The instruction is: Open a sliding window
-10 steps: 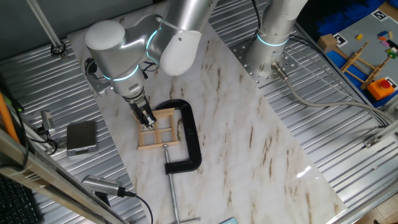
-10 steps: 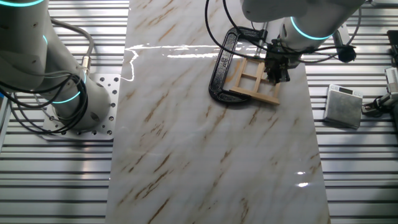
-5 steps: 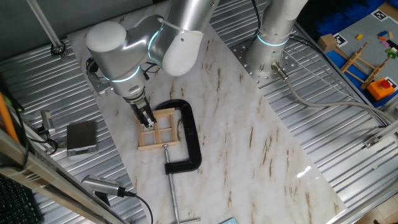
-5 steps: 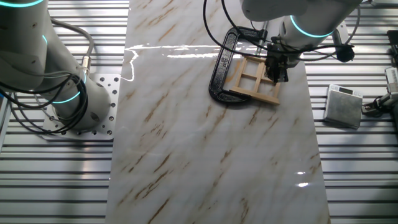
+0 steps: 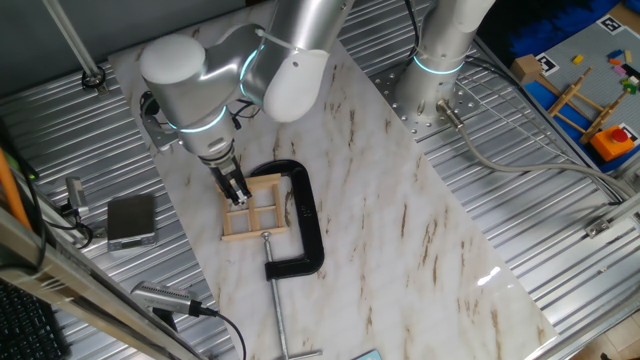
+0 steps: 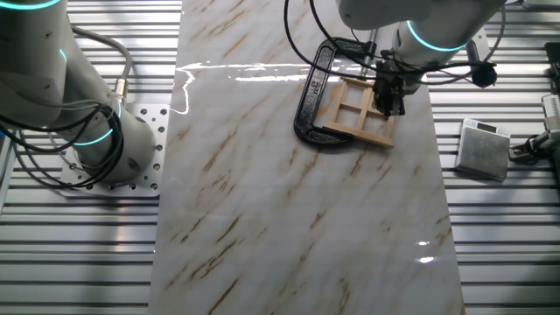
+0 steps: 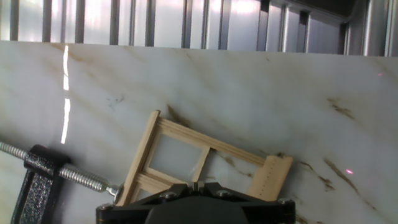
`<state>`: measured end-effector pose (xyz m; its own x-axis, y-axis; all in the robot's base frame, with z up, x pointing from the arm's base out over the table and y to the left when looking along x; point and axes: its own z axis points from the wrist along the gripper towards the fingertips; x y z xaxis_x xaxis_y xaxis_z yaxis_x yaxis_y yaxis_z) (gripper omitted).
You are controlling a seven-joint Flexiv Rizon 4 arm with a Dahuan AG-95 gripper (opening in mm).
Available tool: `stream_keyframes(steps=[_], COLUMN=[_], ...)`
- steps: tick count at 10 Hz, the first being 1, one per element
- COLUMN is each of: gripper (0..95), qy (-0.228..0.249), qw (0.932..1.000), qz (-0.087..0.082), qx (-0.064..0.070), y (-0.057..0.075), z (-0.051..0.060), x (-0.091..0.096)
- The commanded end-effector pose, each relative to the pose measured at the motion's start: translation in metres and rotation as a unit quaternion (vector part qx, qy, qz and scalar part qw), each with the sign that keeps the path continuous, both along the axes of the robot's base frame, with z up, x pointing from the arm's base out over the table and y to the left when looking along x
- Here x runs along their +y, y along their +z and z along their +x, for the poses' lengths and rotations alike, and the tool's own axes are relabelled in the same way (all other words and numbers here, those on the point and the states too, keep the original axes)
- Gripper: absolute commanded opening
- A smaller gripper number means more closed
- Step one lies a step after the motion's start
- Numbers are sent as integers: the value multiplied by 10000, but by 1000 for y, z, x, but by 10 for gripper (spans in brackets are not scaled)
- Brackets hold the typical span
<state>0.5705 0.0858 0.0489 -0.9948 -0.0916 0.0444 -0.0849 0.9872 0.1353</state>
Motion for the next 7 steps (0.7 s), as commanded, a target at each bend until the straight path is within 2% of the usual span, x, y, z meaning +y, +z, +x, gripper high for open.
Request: stream_keyframes(steps=[1, 7], gripper=[0, 0], qy=[54, 142], qw=[10000, 9999], qz=[-42, -65], qx=[-7, -48], y=[0, 0], z=[0, 0], x=[0, 0])
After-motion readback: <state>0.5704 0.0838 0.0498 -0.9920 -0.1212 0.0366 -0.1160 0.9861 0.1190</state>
